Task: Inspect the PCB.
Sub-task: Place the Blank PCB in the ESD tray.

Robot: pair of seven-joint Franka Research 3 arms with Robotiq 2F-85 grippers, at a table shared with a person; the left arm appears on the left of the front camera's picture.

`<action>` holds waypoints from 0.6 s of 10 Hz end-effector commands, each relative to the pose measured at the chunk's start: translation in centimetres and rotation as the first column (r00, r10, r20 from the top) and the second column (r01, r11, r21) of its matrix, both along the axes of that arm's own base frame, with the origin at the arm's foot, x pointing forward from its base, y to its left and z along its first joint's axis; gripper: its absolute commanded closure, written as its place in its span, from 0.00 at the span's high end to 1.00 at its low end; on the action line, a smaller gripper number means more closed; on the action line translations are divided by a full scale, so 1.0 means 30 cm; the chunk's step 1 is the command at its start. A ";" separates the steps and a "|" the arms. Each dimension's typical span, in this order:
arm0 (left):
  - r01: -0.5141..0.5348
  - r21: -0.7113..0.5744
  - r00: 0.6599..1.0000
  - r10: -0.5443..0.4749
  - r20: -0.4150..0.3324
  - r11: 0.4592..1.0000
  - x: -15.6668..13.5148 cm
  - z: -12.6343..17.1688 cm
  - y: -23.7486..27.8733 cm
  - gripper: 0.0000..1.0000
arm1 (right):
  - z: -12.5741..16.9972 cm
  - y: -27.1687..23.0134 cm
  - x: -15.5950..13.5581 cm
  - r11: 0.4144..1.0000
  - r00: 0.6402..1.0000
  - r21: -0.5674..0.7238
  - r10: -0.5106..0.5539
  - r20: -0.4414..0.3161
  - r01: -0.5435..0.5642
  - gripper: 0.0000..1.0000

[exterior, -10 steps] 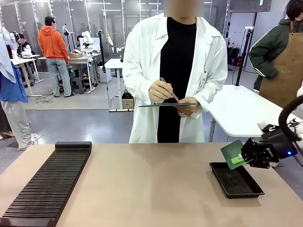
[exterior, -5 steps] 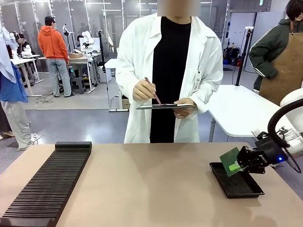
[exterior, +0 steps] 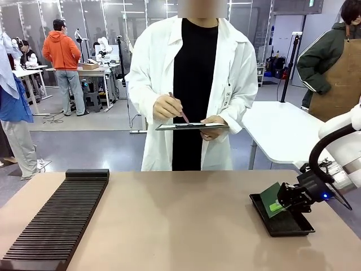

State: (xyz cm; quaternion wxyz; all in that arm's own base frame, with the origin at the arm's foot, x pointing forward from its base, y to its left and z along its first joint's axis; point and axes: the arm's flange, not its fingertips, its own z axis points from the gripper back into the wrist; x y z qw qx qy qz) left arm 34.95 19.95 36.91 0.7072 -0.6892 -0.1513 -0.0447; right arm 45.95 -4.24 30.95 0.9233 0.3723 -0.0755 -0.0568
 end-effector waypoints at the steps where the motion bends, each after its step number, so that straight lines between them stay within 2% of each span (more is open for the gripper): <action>1: 0.000 0.004 1.000 0.000 -0.004 1.000 0.007 0.011 0.004 1.00 | -0.004 0.012 0.004 0.999 1.000 -0.044 0.008 -0.002 -0.008 0.03; 2: 0.000 0.004 1.000 0.000 -0.004 1.000 0.007 0.011 0.004 1.00 | -0.008 0.017 0.004 0.999 1.000 -0.053 0.008 -0.013 -0.009 0.03; 3: 0.000 0.004 1.000 0.000 -0.004 1.000 0.007 0.011 0.004 1.00 | -0.008 0.021 0.004 0.998 1.000 -0.056 0.009 -0.019 -0.010 0.09; 4: 0.000 0.004 1.000 0.000 -0.004 1.000 0.007 0.011 0.004 1.00 | -0.008 0.021 0.004 0.998 1.000 -0.065 0.003 -0.024 -0.004 0.25; 5: 0.000 0.004 1.000 0.000 -0.004 1.000 0.007 0.011 0.004 1.00 | -0.010 0.023 0.003 0.998 1.000 -0.066 0.002 -0.027 -0.004 0.37; 6: 0.000 0.004 1.000 0.000 -0.004 1.000 0.007 0.011 0.004 1.00 | -0.009 0.025 0.004 0.998 1.000 -0.069 0.003 -0.028 -0.005 0.55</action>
